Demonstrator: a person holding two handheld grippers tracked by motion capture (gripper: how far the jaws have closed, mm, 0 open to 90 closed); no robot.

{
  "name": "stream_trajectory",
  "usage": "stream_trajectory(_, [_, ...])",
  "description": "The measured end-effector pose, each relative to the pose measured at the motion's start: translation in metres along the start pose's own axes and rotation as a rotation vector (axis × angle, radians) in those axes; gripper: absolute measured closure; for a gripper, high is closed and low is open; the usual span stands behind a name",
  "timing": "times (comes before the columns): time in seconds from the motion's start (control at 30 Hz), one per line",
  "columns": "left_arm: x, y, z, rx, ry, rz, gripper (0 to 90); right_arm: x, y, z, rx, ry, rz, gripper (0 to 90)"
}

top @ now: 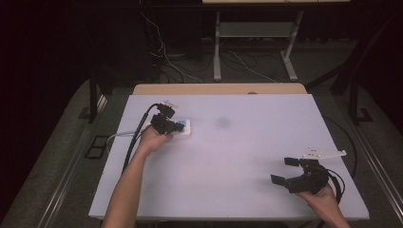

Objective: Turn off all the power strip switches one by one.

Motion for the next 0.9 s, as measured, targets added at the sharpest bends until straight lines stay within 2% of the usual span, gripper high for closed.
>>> stream_trajectory(0.2, [-0.0006, -0.0015, -0.0002, -0.003, 0.006, -0.015, 89.8, 0.0000, 0.0001, 0.0000, 0.000, 0.000, 0.002, 0.9])
stream_trajectory(0.3, [-0.0008, 0.0022, 0.0014, 0.045, -0.001, 0.022, 89.9, 0.0002, 0.0011, 0.0002, 0.003, 0.000, 0.003, 0.9])
stream_trajectory(0.4, [-0.0005, 0.0028, 0.0023, 0.060, -0.012, 0.027, 89.9, 0.0016, 0.0020, 0.0001, 0.006, -0.005, 0.002, 0.9])
stream_trajectory(0.7, [-0.0005, -0.0001, 0.0016, 0.036, -0.010, -0.002, 89.7, 0.0011, 0.0002, 0.0003, 0.002, 0.000, 0.005, 0.9])
stream_trajectory(0.83, [-0.0004, -0.0024, 0.0015, -0.002, -0.014, -0.029, 89.6, 0.0020, -0.0001, 0.0000, -0.001, -0.005, 0.005, 0.9])
stream_trajectory(0.9, [0.0034, -0.0035, -0.0019, -0.005, -0.037, -0.038, 89.6, 0.0023, -0.0007, 0.0000, -0.002, -0.008, 0.006, 0.9])
Point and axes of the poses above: each handheld gripper's, and its own axes: x roughly backward along the jaws, z roughly out of its underside, y roughly to its left, the point moved 6 cm from there along -x, roughly forward along the jaws, and after that the axes turned 3 degrees about x, right-handed, at the moved point
